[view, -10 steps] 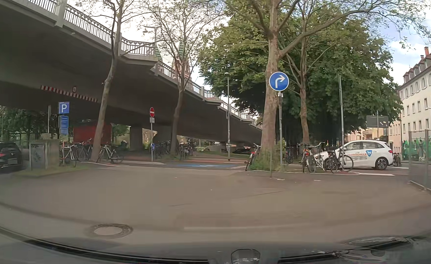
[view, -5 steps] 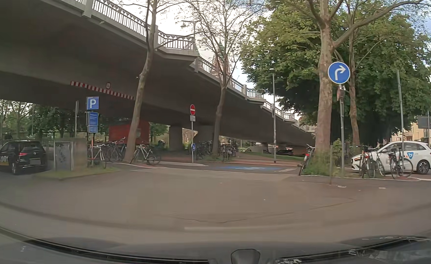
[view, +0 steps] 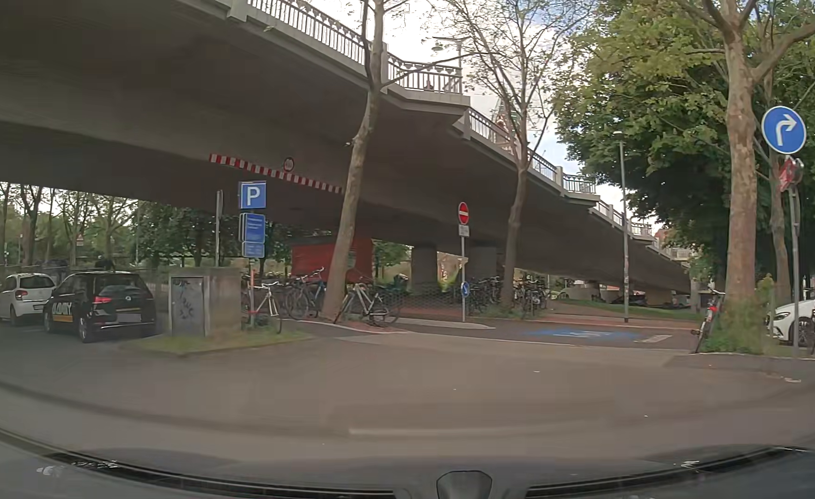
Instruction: Follow the waypoints while adhering to traffic rules and regulations
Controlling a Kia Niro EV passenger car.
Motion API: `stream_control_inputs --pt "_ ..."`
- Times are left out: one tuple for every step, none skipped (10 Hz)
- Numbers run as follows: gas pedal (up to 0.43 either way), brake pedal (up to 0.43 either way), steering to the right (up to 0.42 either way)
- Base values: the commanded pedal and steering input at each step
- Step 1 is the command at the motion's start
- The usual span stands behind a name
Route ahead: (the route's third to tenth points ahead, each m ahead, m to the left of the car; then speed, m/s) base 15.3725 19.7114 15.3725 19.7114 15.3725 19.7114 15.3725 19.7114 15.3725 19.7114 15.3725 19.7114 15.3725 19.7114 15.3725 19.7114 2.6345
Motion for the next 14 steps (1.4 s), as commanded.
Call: stream_control_inputs --pt "0.000 0.000 -0.546" --pt "0.000 0.000 -0.550" --pt "0.000 0.000 -0.553" --pt "0.000 0.000 -0.554" --pt "0.000 0.000 -0.555" --pt "0.000 0.000 -0.555" --pt "0.000 0.000 -0.555" --pt "0.000 0.000 -0.555" --pt "0.000 0.000 -0.555" --pt "0.000 0.000 -0.553" --pt "0.008 0.000 -0.549" --pt "0.008 0.000 -0.546" --pt "0.008 0.000 -0.546" --pt "0.008 0.000 -0.541"
